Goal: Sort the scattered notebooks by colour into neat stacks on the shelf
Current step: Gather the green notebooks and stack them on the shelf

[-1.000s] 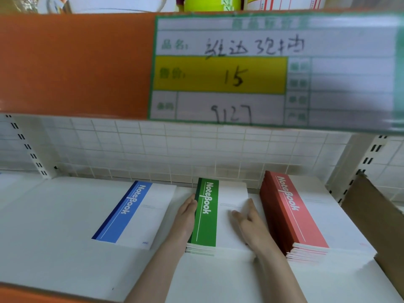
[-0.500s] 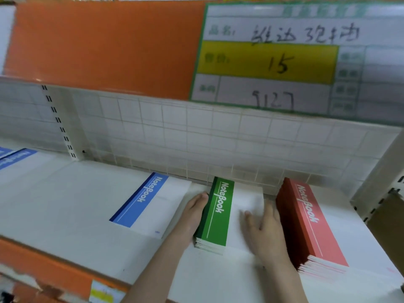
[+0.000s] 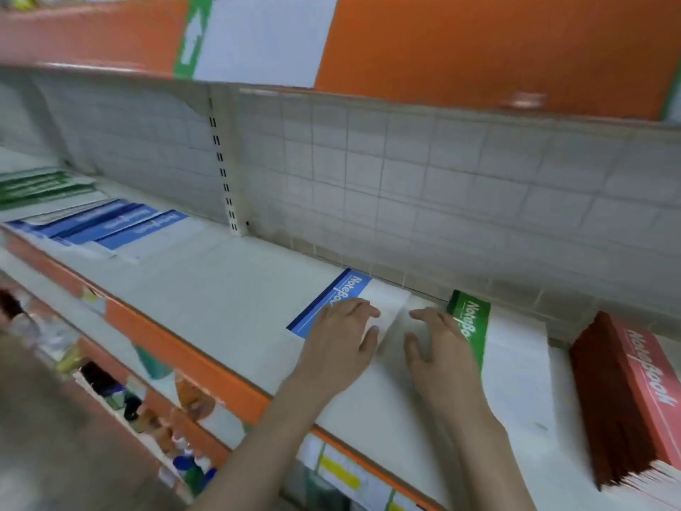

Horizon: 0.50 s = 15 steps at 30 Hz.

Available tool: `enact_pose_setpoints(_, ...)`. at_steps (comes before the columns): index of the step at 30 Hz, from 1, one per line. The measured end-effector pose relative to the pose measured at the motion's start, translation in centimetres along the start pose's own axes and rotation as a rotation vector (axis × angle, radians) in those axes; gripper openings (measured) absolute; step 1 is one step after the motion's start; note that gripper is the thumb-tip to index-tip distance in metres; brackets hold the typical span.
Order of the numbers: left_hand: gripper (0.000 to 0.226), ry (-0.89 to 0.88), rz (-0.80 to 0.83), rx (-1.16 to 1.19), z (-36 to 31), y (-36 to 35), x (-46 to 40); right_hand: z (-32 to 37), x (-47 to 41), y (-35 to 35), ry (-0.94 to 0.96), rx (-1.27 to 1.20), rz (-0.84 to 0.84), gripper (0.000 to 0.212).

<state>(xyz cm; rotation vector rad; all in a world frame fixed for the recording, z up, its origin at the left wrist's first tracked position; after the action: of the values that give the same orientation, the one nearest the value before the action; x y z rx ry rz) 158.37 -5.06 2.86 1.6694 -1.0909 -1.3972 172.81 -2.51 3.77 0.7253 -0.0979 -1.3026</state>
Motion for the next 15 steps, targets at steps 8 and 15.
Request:
enact_pose_setpoints(8, 0.037, 0.232, 0.017, -0.202, 14.6, 5.7, 7.3, 7.1, -0.2, -12.8, 0.031, -0.057, 0.156, 0.04)
enact_pose_setpoints(15, 0.038, 0.399, 0.064, -0.318, 25.2, 11.4, 13.4, 15.6, 0.6, -24.3, 0.165, -0.04, 0.331, 0.045)
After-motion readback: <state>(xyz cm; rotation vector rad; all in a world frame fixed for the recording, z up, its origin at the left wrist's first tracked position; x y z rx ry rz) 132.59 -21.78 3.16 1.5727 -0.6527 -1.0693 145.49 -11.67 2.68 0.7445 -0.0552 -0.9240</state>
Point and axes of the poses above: each hand's wrist, its own x-axis away from the middle knuckle, its own y-axis out of the back of the hand, z = x × y, the point moved 5 cm from there along -x, towards the middle knuckle, and after that the axes turned 15 degrees about -x, right-handed, at the moved point
